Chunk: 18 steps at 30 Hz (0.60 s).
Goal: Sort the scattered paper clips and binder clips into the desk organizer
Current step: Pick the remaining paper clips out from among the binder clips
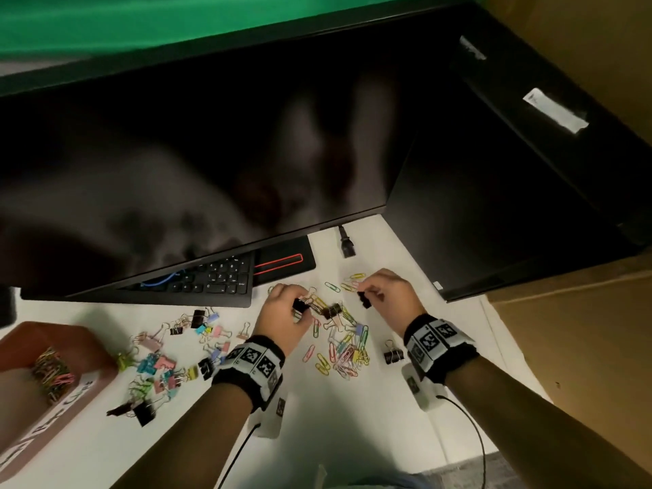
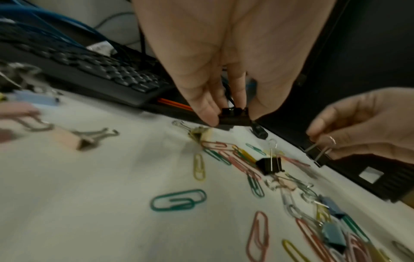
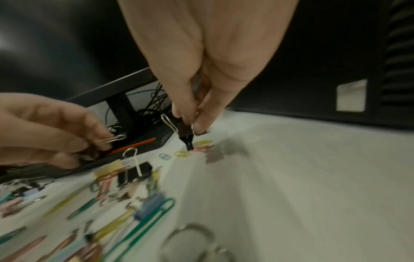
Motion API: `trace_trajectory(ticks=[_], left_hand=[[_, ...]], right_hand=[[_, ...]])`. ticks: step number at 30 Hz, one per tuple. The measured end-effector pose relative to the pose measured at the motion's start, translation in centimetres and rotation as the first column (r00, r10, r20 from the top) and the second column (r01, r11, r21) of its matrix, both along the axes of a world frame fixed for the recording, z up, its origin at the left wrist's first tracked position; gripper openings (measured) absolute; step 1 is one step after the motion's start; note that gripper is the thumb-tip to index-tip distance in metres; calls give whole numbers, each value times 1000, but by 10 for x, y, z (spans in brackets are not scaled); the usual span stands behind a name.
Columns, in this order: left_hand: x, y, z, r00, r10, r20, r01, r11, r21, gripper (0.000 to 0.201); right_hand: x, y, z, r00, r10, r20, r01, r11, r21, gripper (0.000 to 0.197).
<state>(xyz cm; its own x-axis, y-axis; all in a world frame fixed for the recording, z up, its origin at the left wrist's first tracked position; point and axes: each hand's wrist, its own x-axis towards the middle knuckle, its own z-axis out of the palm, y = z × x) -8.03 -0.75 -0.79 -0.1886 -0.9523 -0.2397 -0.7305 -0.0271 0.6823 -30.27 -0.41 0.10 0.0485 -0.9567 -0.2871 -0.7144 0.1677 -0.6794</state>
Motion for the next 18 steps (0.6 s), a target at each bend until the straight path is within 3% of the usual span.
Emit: trace_trajectory(ticks=[6, 9, 11, 14, 16, 18], left_hand=[[42, 17, 2, 994, 41, 98, -40, 999, -19, 23], [48, 23, 2, 984, -2, 176, 6, 1000, -22, 26], [46, 24, 3, 980, -42, 194, 45, 999, -14, 27], [35, 28, 4, 979, -130, 157, 115, 988, 101, 33], [30, 33, 1, 972, -177, 156, 153, 976, 156, 42], [30, 36, -3, 967, -194, 166, 162, 968, 189, 49]], right_hand=[[-26, -7, -3, 983, -50, -176, 50, 999, -2, 20], [-9, -4, 1, 965, 33, -262, -66, 991, -120, 22], [12, -1, 5, 957, 207, -203, -225, 972, -70, 39], [40, 1, 0, 885, 442, -147, -422, 894, 151, 67], [48, 0, -8, 871, 470, -145, -437, 875, 211, 66], [52, -1, -13, 910, 405, -85, -381, 901, 208, 51]])
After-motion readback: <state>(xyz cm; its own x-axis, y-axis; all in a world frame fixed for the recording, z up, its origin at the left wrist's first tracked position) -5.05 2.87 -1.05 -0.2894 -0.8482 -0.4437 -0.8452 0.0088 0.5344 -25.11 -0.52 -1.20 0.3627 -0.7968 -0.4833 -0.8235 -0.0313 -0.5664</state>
